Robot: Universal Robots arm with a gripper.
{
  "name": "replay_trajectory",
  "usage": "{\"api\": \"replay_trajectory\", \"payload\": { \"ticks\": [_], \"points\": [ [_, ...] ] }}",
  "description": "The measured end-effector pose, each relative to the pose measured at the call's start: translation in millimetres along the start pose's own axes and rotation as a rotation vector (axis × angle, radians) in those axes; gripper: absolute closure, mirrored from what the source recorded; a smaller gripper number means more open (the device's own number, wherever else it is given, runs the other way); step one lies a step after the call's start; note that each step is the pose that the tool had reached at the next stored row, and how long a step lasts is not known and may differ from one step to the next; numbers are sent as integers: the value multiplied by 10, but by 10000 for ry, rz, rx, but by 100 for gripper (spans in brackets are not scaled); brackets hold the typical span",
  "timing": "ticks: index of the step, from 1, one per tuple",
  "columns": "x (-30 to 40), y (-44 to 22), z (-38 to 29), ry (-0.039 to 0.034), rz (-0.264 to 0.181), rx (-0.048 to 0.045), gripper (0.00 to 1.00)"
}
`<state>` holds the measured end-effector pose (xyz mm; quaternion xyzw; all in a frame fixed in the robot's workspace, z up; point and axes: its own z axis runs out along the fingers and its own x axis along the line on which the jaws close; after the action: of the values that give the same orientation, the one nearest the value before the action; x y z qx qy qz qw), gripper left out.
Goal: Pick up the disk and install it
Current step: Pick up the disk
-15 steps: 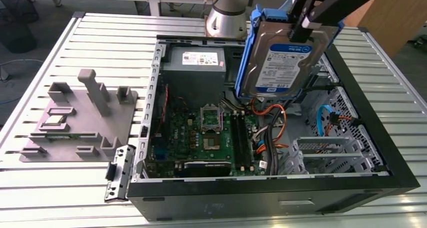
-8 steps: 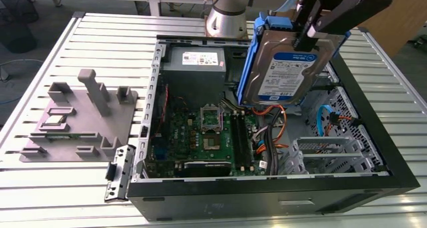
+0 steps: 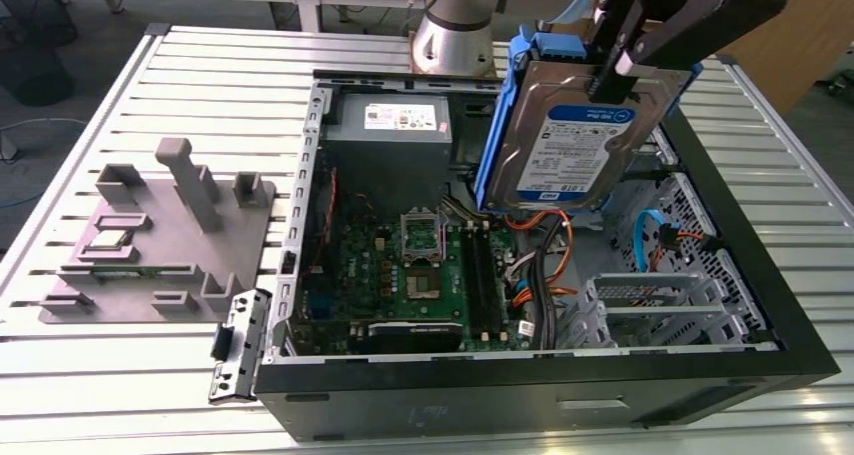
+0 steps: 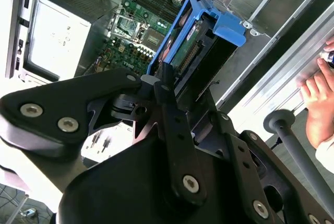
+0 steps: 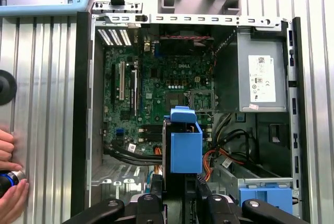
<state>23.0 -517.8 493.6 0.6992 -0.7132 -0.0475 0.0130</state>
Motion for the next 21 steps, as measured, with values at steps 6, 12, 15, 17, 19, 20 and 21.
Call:
{"api": "replay_trajectory", "payload": {
  "ticks": [6,12,15,17,19,20,21],
  "points": [
    [0,-16,-1,0,-1,0,65],
    [-1,-97,-8,0,0,0,65],
    [-3,-138,-11,0,-1,0,65],
    [-3,-145,-12,-1,-1,0,65],
    [-3,-147,-12,0,0,0,65],
    [-3,-147,-12,0,0,0,65],
    [-3,-147,-12,-1,-1,0,65]
  ]
}}
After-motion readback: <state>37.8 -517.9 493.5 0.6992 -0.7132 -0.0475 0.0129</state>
